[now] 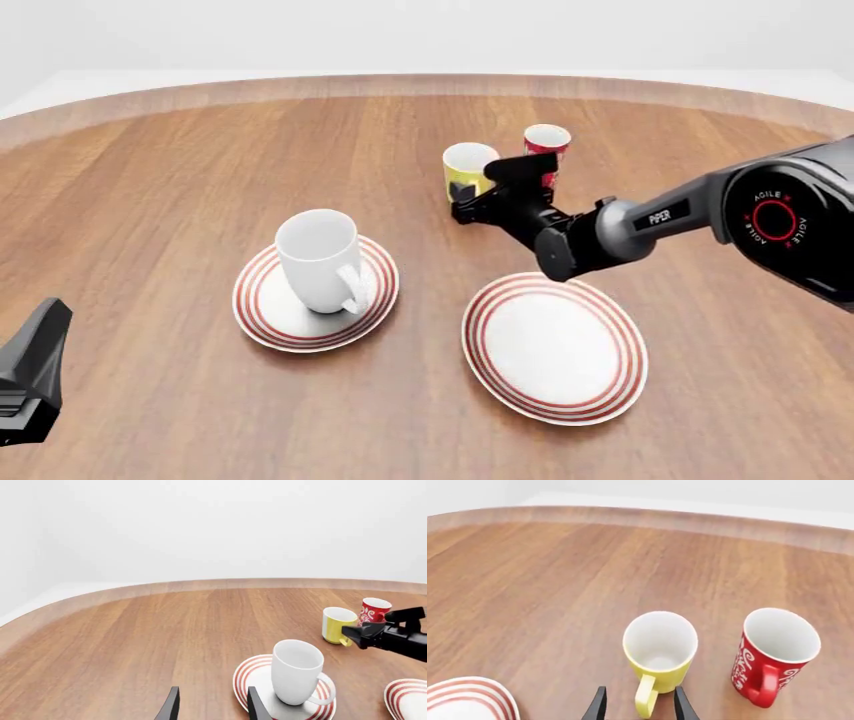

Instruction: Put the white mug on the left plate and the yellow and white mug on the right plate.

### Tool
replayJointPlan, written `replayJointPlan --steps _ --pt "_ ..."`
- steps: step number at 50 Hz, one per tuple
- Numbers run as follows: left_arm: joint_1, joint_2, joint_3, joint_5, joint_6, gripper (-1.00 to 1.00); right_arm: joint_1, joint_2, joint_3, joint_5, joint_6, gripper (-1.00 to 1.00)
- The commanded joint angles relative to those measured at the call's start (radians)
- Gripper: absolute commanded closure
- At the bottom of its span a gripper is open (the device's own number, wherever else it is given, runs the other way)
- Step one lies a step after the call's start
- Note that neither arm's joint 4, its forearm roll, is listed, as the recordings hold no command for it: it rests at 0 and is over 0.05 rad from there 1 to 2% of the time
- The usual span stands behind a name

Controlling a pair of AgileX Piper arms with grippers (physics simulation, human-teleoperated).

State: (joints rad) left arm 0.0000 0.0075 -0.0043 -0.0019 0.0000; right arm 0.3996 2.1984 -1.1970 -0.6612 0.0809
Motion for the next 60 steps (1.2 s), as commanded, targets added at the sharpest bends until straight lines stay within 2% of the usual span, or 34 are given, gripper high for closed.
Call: replayJointPlan --steps 1,44,45,60 --pt "0.0 0.0 0.0 0.0 0.0 -1.0 0.0 0.029 -0.025 0.015 0.001 -1.0" --pt "0.0 0.0 0.0 0.0 0.0 -1.0 0.013 0.091 -0.069 0.053 -0.002 -1.0" --pt "0.0 0.0 0.0 0.0 0.0 -1.0 0.013 0.088 -0.066 0.05 -0.001 1.0" --pt "0.0 0.0 0.0 0.0 0.0 -1.0 0.01 0.028 -0.009 0.008 -0.015 1.0"
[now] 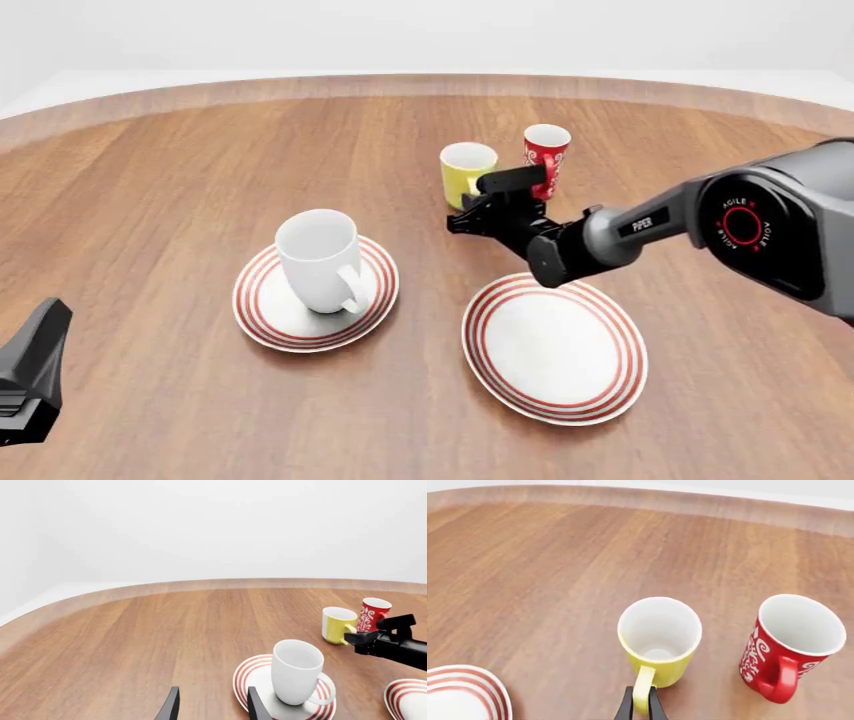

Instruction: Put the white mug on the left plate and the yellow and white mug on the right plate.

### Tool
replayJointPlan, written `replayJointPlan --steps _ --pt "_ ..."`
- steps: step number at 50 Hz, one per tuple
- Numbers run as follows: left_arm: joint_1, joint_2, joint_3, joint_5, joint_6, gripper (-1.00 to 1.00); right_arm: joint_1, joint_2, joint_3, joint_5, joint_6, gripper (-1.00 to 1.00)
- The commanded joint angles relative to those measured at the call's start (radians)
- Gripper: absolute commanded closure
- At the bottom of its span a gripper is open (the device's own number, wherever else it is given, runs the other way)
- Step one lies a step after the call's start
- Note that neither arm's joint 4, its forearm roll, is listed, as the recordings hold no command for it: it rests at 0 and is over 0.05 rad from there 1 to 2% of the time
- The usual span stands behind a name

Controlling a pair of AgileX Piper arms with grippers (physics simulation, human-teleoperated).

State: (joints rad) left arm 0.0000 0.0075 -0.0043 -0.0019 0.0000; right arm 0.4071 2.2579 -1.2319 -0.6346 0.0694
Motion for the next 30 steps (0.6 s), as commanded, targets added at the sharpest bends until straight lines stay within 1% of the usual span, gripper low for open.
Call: replayJointPlan --steps 1,18,25,30 --pt "0.0 0.0 0.0 0.0 0.0 -1.0 0.002 -0.037 0.029 -0.019 -0.004 1.0" --pt "0.0 0.0 0.0 0.0 0.0 -1.0 0.031 -0.148 0.138 -0.078 -0.039 1.0" --pt "0.0 0.0 0.0 0.0 0.0 -1.0 0.036 -0.197 0.193 -0.108 -0.041 1.0" --pt "0.0 0.0 0.0 0.0 0.0 -1.0 0.028 -0.234 0.232 -0.117 -0.057 1.0"
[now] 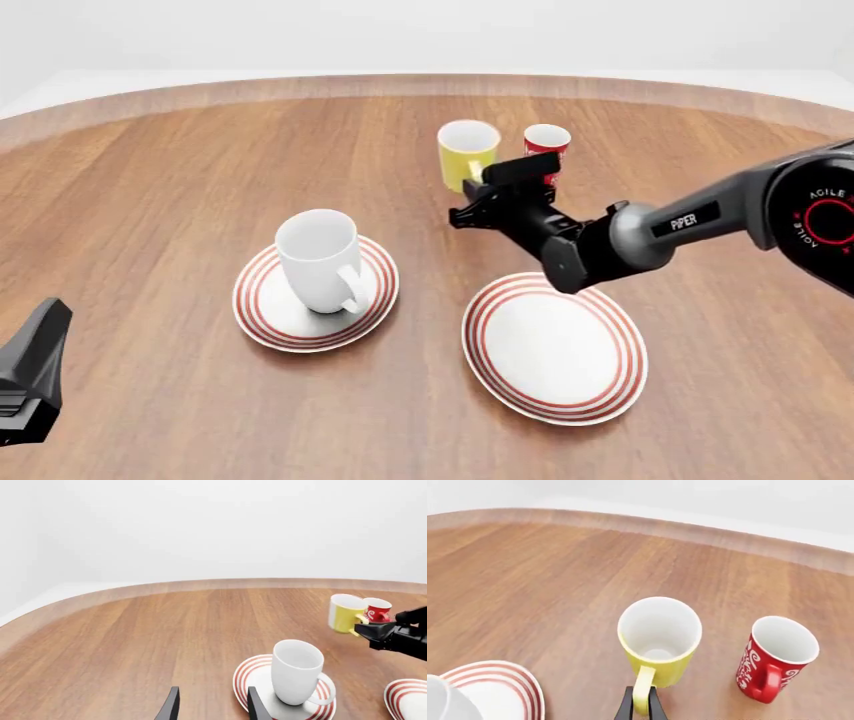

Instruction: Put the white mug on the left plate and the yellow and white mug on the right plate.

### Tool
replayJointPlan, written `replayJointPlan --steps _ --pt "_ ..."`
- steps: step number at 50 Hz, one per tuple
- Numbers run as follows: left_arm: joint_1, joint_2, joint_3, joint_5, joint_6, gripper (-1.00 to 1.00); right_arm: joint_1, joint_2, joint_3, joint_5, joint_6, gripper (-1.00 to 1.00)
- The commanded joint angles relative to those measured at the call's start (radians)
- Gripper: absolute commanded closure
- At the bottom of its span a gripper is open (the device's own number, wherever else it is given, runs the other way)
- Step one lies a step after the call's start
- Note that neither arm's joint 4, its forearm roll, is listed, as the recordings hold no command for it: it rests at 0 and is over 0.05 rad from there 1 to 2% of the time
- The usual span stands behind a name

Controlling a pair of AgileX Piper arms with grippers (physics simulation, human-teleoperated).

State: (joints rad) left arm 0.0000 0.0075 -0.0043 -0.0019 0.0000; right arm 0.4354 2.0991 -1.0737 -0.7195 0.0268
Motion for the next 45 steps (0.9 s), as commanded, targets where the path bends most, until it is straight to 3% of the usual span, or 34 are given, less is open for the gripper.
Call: replayJointPlan --steps 1,11,30,45 --pt "0.0 0.0 0.0 0.0 0.0 -1.0 -0.001 -0.093 0.095 -0.035 -0.018 1.0" --pt "0.0 0.0 0.0 0.0 0.0 -1.0 0.007 -0.191 0.199 -0.056 -0.051 1.0" --pt "0.0 0.0 0.0 0.0 0.0 -1.0 0.018 -0.429 0.439 -0.099 -0.065 1.0" --pt "0.0 0.0 0.0 0.0 0.0 -1.0 0.023 -0.619 0.598 -0.075 -0.064 1.0"
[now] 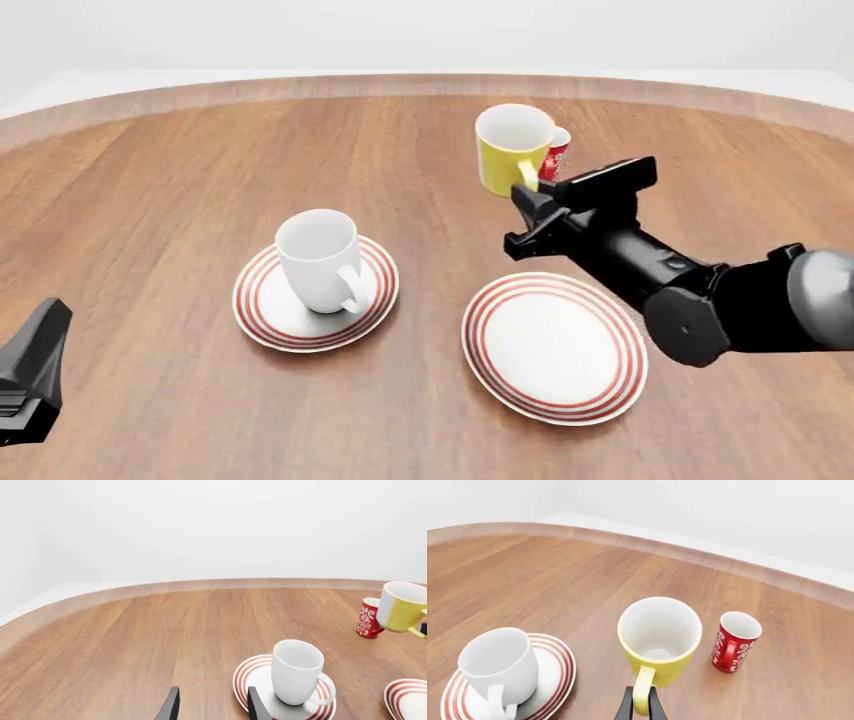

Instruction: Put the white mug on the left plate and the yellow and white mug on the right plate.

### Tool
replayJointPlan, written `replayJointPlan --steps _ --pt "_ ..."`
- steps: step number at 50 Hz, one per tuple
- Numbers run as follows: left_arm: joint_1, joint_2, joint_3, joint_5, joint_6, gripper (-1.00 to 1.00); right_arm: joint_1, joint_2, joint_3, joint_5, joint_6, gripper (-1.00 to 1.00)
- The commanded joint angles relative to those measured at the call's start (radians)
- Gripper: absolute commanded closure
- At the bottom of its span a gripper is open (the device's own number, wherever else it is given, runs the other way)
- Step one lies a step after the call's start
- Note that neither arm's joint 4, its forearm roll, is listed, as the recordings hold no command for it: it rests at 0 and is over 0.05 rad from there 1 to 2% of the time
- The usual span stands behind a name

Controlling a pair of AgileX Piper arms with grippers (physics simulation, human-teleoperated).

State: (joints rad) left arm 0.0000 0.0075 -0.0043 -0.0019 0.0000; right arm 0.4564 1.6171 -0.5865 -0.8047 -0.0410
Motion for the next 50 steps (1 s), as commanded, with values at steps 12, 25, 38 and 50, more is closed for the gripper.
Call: replayJointPlan --steps 12,25,38,50 --pt "0.0 0.0 0.0 0.0 0.0 -1.0 -0.003 -0.327 0.228 0.068 0.003 1.0" --pt "0.0 0.0 0.0 0.0 0.0 -1.0 -0.009 -0.525 0.334 0.156 -0.007 1.0" --pt "0.0 0.0 0.0 0.0 0.0 -1.0 -0.027 -0.707 0.422 0.239 0.003 1.0" --pt "0.0 0.0 0.0 0.0 0.0 -1.0 -0.032 -0.839 0.474 0.318 0.009 1.0"
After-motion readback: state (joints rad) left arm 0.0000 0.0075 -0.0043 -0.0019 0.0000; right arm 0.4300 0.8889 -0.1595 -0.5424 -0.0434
